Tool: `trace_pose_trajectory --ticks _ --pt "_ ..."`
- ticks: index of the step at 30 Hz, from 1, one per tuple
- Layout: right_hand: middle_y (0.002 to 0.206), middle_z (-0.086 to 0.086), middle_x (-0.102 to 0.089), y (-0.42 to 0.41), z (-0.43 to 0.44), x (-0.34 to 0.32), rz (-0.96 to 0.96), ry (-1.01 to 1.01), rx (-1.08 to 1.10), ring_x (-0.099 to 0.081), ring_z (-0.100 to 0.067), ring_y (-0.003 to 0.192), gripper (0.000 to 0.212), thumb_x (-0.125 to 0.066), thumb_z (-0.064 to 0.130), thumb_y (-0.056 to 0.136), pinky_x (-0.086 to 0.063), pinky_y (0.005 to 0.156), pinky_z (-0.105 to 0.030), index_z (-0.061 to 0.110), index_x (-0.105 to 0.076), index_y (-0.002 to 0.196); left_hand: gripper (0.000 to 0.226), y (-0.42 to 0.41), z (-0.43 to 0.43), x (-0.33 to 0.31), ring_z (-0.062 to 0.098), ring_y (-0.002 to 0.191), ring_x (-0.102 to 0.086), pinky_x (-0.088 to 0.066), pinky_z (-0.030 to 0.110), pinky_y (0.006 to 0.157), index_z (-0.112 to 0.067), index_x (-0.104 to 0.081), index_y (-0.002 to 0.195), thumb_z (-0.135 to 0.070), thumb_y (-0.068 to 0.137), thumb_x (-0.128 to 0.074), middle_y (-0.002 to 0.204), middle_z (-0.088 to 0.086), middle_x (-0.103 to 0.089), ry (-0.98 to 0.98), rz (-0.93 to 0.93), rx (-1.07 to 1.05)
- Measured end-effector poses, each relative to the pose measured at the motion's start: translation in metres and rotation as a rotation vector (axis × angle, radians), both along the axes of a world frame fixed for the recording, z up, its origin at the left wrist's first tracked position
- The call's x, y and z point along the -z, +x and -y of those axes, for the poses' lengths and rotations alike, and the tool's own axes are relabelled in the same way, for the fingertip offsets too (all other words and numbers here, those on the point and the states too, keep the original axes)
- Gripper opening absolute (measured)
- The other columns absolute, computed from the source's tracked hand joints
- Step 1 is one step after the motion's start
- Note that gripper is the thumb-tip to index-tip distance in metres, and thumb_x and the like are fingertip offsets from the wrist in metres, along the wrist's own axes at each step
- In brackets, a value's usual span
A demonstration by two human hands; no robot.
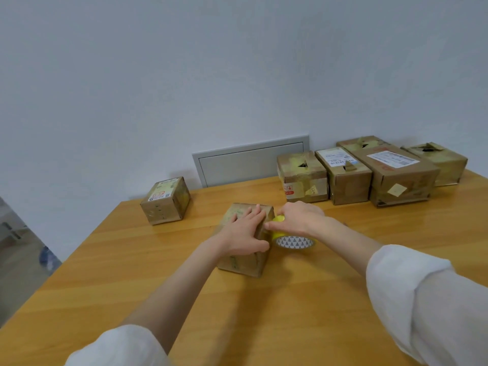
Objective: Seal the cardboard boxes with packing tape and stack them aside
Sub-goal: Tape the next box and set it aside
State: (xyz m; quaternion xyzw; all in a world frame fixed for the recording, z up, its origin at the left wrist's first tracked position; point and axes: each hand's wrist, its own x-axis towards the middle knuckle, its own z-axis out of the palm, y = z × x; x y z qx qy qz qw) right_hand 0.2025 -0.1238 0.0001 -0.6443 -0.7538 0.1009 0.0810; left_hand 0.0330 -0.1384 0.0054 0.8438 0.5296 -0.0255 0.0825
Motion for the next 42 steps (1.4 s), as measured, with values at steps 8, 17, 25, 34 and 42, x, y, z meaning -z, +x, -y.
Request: trace_pose_trajectory --ticks 8,17,25,34,42 --pt "0.105 0.005 -0.063 0.02 0.007 -0.003 -0.209 -0.129 -0.108 -0.058 -0.017 0.092 0.073 -0.059 0.077 0.069 -0.043 0.066 -0.029 0.023 -0.062 0.117 0.107 0.001 0.008 -0.003 0.041 0.143 -0.014 -0.032 0.056 0.108 -0.028 0.001 0.152 -0.066 0.072 -0.06 0.158 0.019 0.006 -0.056 -0.068 -0.456" --pt "0.081 0.006 -0.072 0.051 0.015 -0.037 -0.873 -0.041 -0.136 -0.069 -0.01 0.074 0.04 -0.073 0.054 0.071 -0.054 0.066 -0.023 0.017 -0.071 0.087 0.072 -0.008 0.01 -0.023 0.022 0.097 -0.063 -0.055 0.038 0.082 -0.023 -0.044 0.14 -0.034 0.075 -0.073 0.112 0.005 -0.063 -0.246 0.784 -0.463" --pt "0.078 -0.003 -0.063 0.04 0.017 -0.055 -0.883 -0.027 -0.237 -0.062 -0.011 0.069 0.037 -0.069 0.043 0.082 -0.049 0.063 -0.025 0.006 -0.067 0.086 0.054 -0.023 0.019 -0.003 0.023 0.101 -0.065 -0.054 0.041 0.087 -0.025 -0.053 0.134 -0.034 0.083 -0.068 0.115 0.006 -0.065 -0.308 1.132 -0.532" --pt "0.072 -0.012 -0.045 0.032 0.024 -0.063 -0.729 0.056 -0.261 -0.045 -0.02 0.065 0.049 -0.059 0.048 0.089 -0.033 0.062 -0.033 0.0 -0.057 0.076 0.052 -0.026 0.015 0.002 0.02 0.102 -0.062 -0.053 0.034 0.085 -0.025 -0.053 0.134 -0.032 0.084 -0.067 0.117 0.004 -0.064 -0.294 1.137 -0.488" --pt "0.058 0.015 -0.059 0.055 0.025 -0.05 -0.523 0.032 -0.154 -0.053 0.0 0.053 0.038 -0.06 0.058 0.084 -0.041 0.055 -0.025 0.029 -0.065 0.06 0.04 -0.032 0.014 0.003 0.014 0.089 -0.065 -0.051 0.027 0.063 -0.029 -0.06 0.123 -0.033 0.083 -0.067 0.102 -0.003 -0.068 -0.339 1.18 -0.522"
